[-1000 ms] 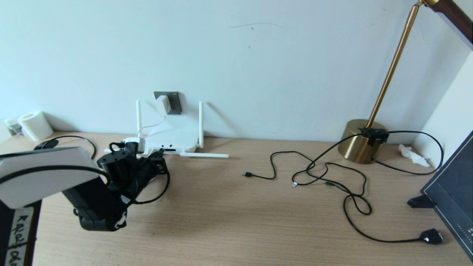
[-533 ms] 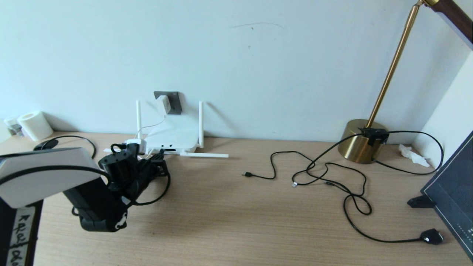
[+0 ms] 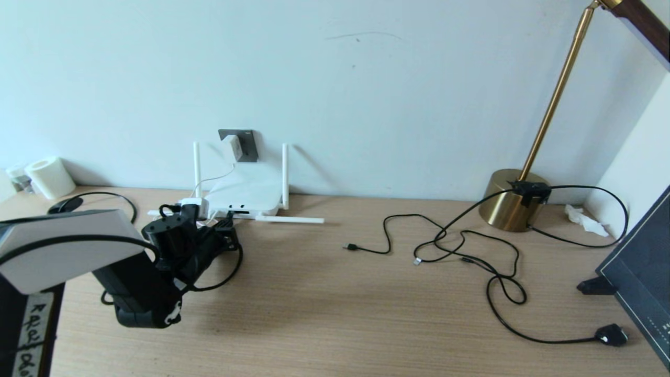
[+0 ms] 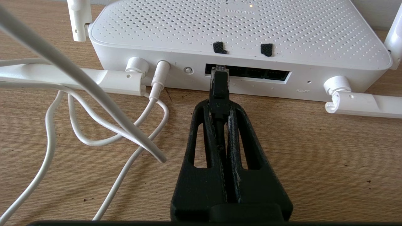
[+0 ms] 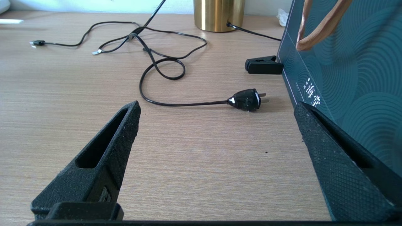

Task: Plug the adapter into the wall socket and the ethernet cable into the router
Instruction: Plug cable into router interface

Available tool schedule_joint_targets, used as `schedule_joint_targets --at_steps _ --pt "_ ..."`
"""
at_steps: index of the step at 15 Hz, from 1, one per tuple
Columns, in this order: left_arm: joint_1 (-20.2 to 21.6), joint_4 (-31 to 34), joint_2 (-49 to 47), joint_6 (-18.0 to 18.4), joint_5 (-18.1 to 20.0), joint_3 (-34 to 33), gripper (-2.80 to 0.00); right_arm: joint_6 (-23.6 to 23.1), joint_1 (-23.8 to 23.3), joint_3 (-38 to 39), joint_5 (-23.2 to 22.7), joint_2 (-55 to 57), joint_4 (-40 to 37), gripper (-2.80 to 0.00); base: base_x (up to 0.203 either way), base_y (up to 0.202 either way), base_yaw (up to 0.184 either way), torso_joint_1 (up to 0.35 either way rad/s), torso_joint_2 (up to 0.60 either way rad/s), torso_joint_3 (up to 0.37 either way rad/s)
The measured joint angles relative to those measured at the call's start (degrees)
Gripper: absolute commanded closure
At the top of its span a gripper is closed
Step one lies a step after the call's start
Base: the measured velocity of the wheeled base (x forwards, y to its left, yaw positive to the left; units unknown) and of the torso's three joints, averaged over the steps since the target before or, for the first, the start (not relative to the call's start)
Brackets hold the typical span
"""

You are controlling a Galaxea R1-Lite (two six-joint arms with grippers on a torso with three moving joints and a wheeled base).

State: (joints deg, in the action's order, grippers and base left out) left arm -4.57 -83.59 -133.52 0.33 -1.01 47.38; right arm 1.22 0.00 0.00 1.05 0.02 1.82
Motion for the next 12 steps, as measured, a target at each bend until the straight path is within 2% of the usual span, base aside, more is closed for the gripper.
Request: schedule_joint_targets --at_steps 12 --pt "0.00 -0.54 0.50 0.02 -0.09 -0.40 0.00 -0.02 0.00 0.00 -0.01 0.00 0.00 -2.80 0.000 0.000 0.000 0.000 0.00 0.000"
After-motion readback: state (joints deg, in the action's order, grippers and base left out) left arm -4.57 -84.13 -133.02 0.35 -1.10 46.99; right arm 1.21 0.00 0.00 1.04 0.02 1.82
